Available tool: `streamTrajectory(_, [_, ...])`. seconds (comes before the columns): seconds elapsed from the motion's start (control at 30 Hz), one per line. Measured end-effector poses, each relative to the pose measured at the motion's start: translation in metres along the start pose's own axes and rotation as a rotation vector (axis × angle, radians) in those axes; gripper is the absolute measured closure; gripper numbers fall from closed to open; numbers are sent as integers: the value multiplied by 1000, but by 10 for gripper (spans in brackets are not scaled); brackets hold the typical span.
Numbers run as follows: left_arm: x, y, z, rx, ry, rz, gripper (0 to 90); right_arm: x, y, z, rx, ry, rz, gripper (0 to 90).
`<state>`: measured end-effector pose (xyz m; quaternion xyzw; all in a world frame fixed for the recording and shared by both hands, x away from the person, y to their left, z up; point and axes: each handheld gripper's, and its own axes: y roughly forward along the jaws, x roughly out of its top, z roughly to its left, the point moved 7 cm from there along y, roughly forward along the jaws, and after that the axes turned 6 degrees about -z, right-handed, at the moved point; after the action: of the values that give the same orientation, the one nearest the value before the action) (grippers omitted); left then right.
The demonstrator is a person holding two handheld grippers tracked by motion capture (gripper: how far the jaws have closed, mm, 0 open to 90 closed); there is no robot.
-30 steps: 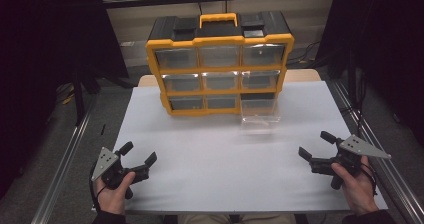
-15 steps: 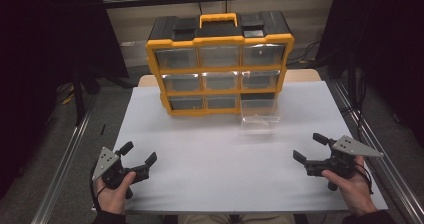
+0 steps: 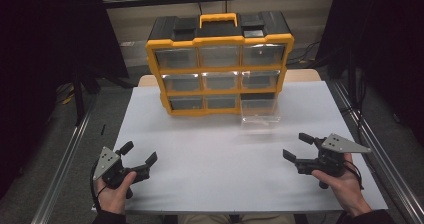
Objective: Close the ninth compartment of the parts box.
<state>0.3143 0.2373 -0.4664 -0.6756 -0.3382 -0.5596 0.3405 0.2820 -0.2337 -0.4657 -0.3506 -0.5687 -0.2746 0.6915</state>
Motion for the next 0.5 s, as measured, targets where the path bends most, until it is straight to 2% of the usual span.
streamTrajectory(0.03, [-1, -1, 1, -11, 31, 23, 34, 0, 2, 1, 0, 0, 2, 140])
streamTrajectory(0.13, [0, 0, 1, -10, 21, 12, 34, 2, 6, 5, 12, -9, 4, 139])
streamTrajectory(0.3, [-1, 0, 4, -7, 34, 20, 34, 4, 14, 9, 37, -9, 9, 141])
streamTrajectory(0.33, [0, 2, 3, -1, 21, 10, 34, 4, 15, 9, 47, -11, 6, 166])
streamTrajectory(0.4, [-1, 2, 2, -12, 31, 20, 34, 4, 18, 10, 49, -10, 10, 200])
streamTrajectory(0.43, [0, 4, 1, -10, 14, 7, 34, 5, 19, 11, 56, -13, 6, 229])
streamTrajectory(0.47, [-1, 3, 1, -23, 36, 24, 34, 6, 20, 12, 59, -16, 5, 257])
streamTrajectory(0.5, [-1, 3, 0, -25, 36, 22, 34, 6, 21, 13, 64, -22, 1, 279])
